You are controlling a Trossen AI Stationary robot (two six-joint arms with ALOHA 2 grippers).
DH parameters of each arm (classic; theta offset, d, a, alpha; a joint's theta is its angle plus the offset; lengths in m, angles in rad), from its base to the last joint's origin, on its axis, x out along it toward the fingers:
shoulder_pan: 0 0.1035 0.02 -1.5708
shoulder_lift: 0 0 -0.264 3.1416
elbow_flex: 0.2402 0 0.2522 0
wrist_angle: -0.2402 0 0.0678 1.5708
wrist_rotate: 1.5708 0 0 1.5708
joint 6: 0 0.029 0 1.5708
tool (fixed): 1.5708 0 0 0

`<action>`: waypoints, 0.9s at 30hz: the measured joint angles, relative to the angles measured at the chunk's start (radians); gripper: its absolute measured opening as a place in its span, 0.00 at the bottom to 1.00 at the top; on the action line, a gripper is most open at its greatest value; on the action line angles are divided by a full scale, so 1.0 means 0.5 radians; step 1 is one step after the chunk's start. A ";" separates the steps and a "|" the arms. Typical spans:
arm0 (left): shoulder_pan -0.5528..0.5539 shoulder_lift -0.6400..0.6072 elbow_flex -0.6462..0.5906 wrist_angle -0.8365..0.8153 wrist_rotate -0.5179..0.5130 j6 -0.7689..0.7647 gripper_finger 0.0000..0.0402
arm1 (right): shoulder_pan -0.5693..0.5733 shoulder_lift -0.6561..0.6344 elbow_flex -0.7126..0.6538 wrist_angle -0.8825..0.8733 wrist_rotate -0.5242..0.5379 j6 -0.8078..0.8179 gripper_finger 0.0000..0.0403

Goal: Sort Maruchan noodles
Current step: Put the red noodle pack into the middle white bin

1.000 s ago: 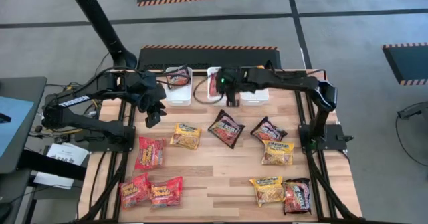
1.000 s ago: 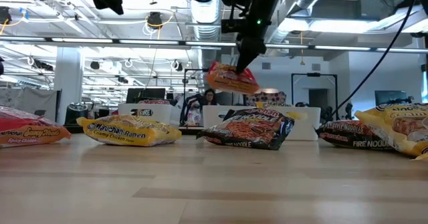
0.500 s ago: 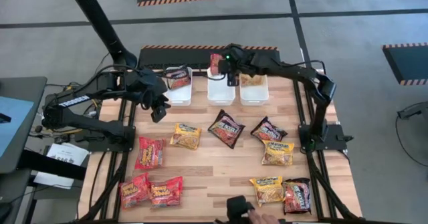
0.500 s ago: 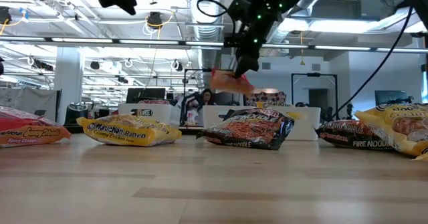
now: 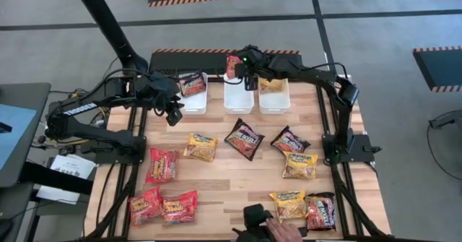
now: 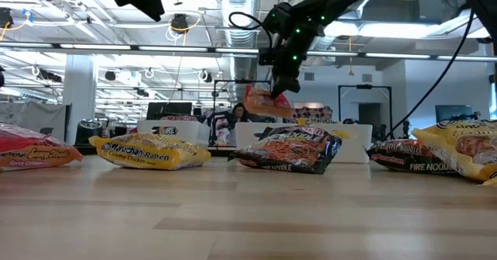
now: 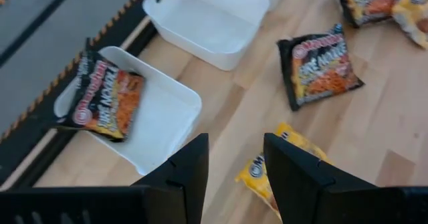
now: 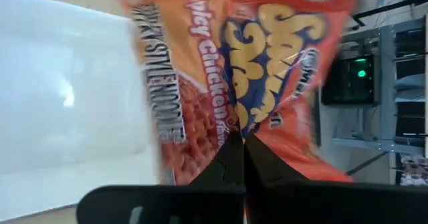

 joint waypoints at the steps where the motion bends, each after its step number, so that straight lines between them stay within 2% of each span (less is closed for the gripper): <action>1: 0.015 0.000 0.000 0.007 -0.016 0.002 0.33 | 0.010 0.017 0.004 0.040 0.002 -0.003 0.01; 12: 0.155 0.001 0.000 0.010 -0.055 0.094 0.33 | 0.011 0.115 0.001 0.026 0.003 -0.008 0.01; 27: 0.161 0.000 0.000 0.009 -0.046 0.100 0.33 | -0.008 0.156 0.001 -0.076 0.045 -0.008 0.01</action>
